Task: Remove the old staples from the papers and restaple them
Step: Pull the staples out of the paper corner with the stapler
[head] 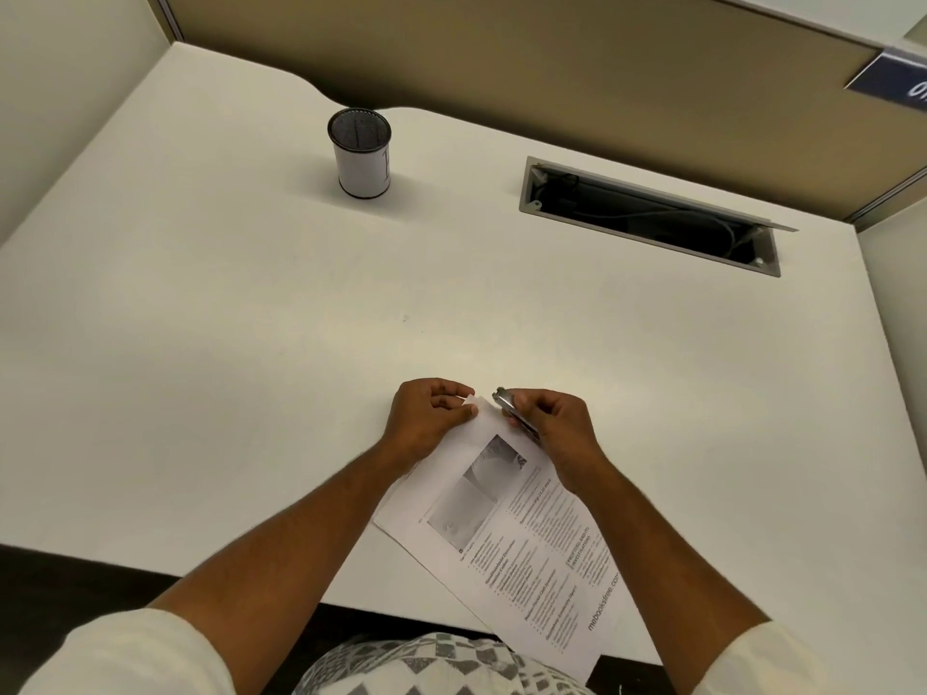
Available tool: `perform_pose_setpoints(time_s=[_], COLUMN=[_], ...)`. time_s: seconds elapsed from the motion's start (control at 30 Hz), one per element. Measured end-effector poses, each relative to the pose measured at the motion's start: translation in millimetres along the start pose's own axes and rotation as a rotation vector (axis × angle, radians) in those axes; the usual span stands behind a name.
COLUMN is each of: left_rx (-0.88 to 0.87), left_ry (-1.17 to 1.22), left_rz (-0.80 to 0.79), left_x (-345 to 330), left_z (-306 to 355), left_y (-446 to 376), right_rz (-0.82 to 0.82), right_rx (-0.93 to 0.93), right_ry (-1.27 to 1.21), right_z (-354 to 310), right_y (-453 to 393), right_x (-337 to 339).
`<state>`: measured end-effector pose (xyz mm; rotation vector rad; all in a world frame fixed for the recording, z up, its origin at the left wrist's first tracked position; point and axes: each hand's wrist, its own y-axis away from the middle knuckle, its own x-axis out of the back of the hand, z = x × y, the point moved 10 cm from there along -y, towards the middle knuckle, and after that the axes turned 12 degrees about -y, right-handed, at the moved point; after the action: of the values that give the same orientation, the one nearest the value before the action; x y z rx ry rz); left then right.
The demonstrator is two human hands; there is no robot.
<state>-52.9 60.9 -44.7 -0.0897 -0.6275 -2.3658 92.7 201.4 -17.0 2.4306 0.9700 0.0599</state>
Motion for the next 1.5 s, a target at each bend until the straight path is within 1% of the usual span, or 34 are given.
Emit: perform_pose_setpoints(time_s=[0.13,0.27,0.47,0.67,0.77,0.9,1.0,1.07,1.17,1.27,1.4,1.5], left_rx=[0.013,0.041,0.045,0.026,0.024,0.022,0.019,0.009,0.005,0.008,0.015,0.005], left_ry=[0.009,0.036,0.035,0.036,0.034,0.024,0.004,-0.002,-0.008,-0.002,-0.008,-0.013], left_rz=[-0.001,-0.011,-0.014,-0.035,-0.046,-0.04,-0.022,-0.018,-0.024,-0.037,-0.039,-0.039], left_x=[0,0,-1,-3,-3,-1,-1,-2,-3,-3,-3,-4], left_z=[-2,-4,-3,1,2,3,2,3,4,3,2,3], left_y=[-1,-3,-2,1,1,1,1,1,1,0,-1,-1], right_rz=[-0.001,0.014,0.003,0.063,0.069,0.035,-0.034,-0.066,-0.075,-0.046,-0.003,-0.007], right_rx=[0.077,0.139,0.137,0.176,0.203,0.279,0.31,0.372,0.486,0.568,0.534,0.477], right_ry=[0.104,0.159,0.263,0.282,0.363,0.531,0.641,0.71,0.764,0.82,0.805,0.69], right_z=[5,8,12,8,3,-5,-5,-7,-13,-15,-11,-11], right_y=[3,10,12,12,10,12,13,14,15,20,23,21], right_x=[-1,2,-2,-3,-3,-9,-15,-18,-22,-24,-22,-19])
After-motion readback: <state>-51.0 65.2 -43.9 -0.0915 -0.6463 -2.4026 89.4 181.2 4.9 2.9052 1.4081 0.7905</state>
